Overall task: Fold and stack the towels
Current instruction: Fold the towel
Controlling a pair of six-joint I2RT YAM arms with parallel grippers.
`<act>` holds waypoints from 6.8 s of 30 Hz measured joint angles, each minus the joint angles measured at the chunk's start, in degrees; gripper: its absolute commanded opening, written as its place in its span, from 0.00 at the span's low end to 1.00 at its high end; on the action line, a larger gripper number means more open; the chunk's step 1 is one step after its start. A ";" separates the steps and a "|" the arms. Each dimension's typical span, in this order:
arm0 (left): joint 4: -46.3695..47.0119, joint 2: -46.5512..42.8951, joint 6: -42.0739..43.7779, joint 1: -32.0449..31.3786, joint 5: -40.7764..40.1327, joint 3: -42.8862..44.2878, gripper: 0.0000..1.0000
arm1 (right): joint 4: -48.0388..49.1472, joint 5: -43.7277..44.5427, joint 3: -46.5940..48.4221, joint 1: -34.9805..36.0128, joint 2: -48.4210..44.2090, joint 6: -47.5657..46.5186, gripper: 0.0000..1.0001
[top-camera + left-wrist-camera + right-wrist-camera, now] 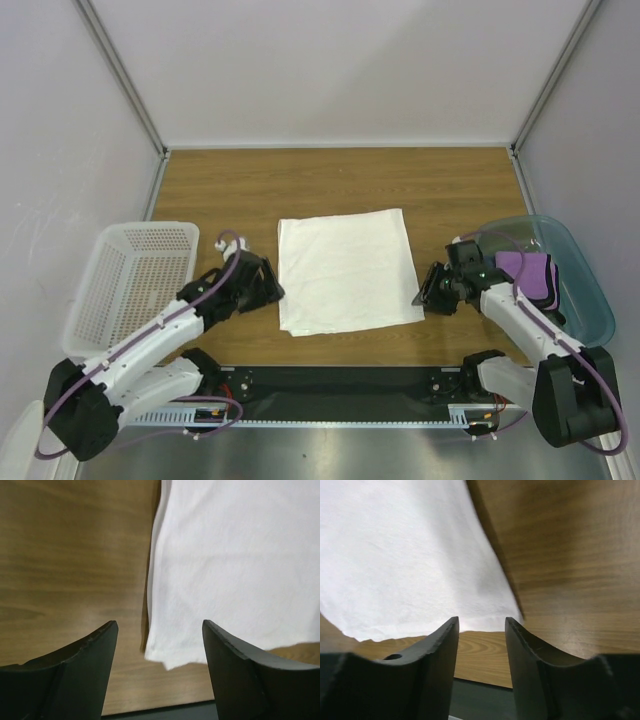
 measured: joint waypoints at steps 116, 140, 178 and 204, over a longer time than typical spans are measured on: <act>12.79 0.87 -26.14 -13.42 -0.04 -13.20 0.39 | 4.07 -2.75 -4.74 -4.63 -1.90 -0.96 0.70; 8.66 3.48 -24.11 -13.77 -4.87 -10.86 0.00 | 4.28 -2.47 -6.56 2.12 -2.93 5.31 0.53; 5.62 3.48 -23.50 -13.77 -7.56 -9.81 0.00 | 4.87 -2.95 -8.00 8.70 -3.34 13.09 0.45; 4.15 2.97 -22.56 -13.81 -8.13 -9.03 0.00 | 4.59 -1.36 -6.62 10.88 -0.79 14.05 0.18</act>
